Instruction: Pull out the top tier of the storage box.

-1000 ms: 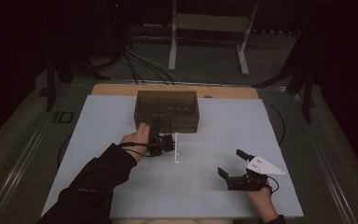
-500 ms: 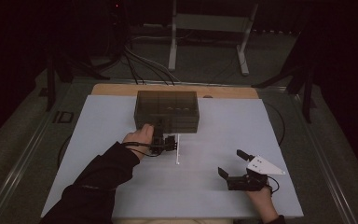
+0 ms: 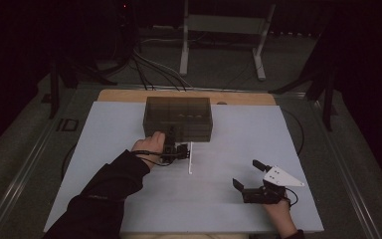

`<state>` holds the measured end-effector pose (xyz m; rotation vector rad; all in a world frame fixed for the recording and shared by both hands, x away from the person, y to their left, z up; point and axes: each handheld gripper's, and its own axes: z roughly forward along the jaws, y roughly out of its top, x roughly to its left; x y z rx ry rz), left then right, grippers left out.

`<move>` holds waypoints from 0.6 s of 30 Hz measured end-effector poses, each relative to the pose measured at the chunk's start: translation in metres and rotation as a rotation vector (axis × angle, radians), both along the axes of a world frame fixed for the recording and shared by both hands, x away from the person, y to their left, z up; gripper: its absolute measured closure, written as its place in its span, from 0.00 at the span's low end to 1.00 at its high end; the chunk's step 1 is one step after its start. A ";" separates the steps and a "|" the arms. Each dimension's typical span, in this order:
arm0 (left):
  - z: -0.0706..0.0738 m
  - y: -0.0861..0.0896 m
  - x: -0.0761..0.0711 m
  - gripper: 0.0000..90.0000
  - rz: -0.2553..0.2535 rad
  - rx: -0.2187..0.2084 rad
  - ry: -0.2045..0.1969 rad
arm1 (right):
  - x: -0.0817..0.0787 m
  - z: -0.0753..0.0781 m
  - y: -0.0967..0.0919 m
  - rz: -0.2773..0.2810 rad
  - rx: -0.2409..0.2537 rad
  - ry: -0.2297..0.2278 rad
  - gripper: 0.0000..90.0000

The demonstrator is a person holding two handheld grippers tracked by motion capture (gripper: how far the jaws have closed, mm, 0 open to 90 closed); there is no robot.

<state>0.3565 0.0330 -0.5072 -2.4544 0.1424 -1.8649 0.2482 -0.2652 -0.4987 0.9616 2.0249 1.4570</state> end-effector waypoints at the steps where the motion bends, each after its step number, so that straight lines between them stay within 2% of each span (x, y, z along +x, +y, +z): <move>1: -0.001 0.000 0.002 0.77 0.008 -0.006 0.006 | 0.000 0.000 0.000 -0.001 0.002 -0.002 0.02; 4: -0.001 -0.001 0.002 0.80 0.010 0.004 0.003 | 0.000 0.000 0.000 0.000 0.002 -0.001 0.02; 11: -0.006 -0.007 0.002 0.84 0.022 0.043 -0.037 | 0.000 0.000 0.000 0.003 -0.002 -0.002 0.02; 13: -0.006 -0.008 0.003 0.88 0.025 0.042 -0.039 | 0.000 0.000 0.000 0.001 0.002 0.000 0.02; 18: -0.006 -0.010 0.003 0.89 0.042 0.037 -0.034 | 0.000 0.000 0.000 0.001 0.002 0.000 0.02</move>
